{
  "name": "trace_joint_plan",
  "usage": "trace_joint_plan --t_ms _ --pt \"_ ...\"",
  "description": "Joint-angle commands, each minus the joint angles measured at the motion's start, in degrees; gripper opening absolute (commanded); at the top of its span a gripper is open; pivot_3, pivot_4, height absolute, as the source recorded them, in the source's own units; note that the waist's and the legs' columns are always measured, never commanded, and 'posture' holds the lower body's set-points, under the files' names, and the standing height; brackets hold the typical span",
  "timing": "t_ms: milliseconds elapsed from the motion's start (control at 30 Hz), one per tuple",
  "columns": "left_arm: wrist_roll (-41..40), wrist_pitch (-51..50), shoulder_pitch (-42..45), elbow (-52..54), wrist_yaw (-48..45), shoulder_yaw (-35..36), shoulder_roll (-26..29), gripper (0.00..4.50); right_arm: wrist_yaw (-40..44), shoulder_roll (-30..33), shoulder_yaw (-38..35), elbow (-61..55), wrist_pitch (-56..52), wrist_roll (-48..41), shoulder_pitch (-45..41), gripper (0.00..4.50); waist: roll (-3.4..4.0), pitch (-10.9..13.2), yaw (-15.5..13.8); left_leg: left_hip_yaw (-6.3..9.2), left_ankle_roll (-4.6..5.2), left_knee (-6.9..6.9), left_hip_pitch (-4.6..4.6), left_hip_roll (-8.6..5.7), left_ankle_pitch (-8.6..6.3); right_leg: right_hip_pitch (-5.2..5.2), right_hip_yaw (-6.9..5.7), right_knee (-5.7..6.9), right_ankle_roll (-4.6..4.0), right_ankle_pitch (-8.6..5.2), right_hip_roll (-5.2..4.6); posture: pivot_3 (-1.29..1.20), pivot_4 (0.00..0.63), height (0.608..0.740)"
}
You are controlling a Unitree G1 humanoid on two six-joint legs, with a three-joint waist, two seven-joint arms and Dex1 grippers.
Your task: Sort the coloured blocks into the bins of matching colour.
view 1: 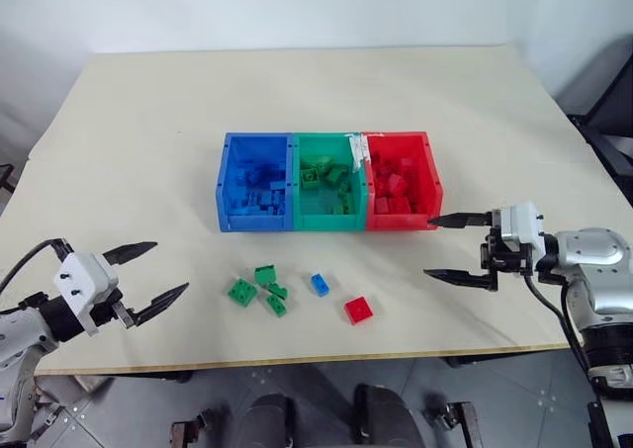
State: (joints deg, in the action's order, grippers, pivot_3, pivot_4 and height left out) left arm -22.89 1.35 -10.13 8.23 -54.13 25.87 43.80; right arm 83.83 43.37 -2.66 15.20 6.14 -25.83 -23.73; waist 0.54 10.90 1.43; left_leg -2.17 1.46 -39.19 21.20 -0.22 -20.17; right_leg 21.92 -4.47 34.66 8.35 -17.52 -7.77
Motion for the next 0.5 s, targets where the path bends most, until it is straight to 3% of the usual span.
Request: trace_joint_plan --t_ms 33,333,500 --pt "-0.2 0.1 1.7 0.3 -0.5 -0.2 1.1 4.47 0.4 0.0 -1.2 -2.3 -0.2 -0.9 0.3 4.5 0.0 0.0 0.0 0.0 0.0 0.0 0.0 -0.01 0.0 0.0 0.0 0.0 0.0 0.0 0.0 0.0 0.15 0.74" --pt "-5.5 -6.7 4.1 9.4 -3.2 -8.8 -0.9 4.47 6.0 7.6 -4.1 2.7 4.3 0.6 3.6 4.5 0.0 0.0 -0.5 0.0 0.1 -0.01 0.0 -0.08 -0.06 -0.01 -0.01 0.02 0.0 0.0 -0.04 0.0 0.15 0.74" --pt "-5.7 -7.9 2.9 14.5 -4.0 -13.1 -1.5 4.47 7.1 6.2 -0.3 0.3 3.9 0.7 2.2 4.5 0.01 0.0 -0.1 -0.05 0.05 -0.02 -0.05 0.01 -0.04 -0.05 0.0 -0.01 0.01 0.0 0.07 0.0 0.15 0.74"
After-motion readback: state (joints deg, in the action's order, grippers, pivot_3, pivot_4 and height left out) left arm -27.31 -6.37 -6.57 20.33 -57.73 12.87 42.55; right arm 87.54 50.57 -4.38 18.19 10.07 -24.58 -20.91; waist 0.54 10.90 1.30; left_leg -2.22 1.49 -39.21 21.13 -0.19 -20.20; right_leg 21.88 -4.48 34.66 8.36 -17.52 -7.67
